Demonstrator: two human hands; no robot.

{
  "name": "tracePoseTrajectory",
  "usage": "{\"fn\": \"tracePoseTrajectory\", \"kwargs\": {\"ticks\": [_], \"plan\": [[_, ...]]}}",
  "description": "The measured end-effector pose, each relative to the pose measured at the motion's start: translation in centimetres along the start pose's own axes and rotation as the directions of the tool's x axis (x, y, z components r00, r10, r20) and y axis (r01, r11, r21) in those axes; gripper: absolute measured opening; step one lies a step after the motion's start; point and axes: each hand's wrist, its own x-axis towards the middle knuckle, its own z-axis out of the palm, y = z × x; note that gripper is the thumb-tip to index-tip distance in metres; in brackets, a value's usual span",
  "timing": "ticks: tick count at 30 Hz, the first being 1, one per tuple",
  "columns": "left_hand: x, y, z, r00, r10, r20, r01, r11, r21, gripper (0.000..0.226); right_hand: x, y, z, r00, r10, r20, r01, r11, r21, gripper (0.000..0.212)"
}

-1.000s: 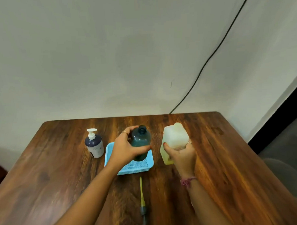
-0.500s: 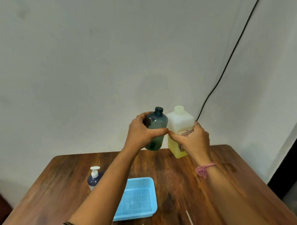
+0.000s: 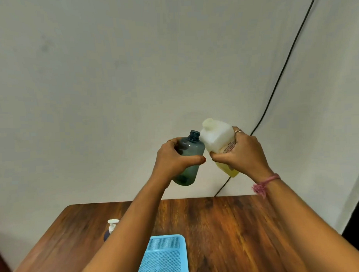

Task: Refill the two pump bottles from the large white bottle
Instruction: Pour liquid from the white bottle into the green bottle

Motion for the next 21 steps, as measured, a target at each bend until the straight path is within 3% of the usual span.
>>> {"fn": "tracePoseTrajectory", "kwargs": {"ticks": [13, 21], "plan": [[0.2, 1.1, 0.9, 0.999, 0.013, -0.04, -0.014, 0.999, -0.03, 0.08, 2.6, -0.4, -2.6, 0.99, -0.136, 0.033, 0.14, 0.954, -0.264, 0.077], [0.6, 1.2, 1.1, 0.999, 0.01, -0.05, -0.012, 0.999, -0.04, 0.08, 3.2, -0.3, -2.8, 0.977, -0.205, 0.052, 0.21, 0.922, -0.326, 0.081]]}}
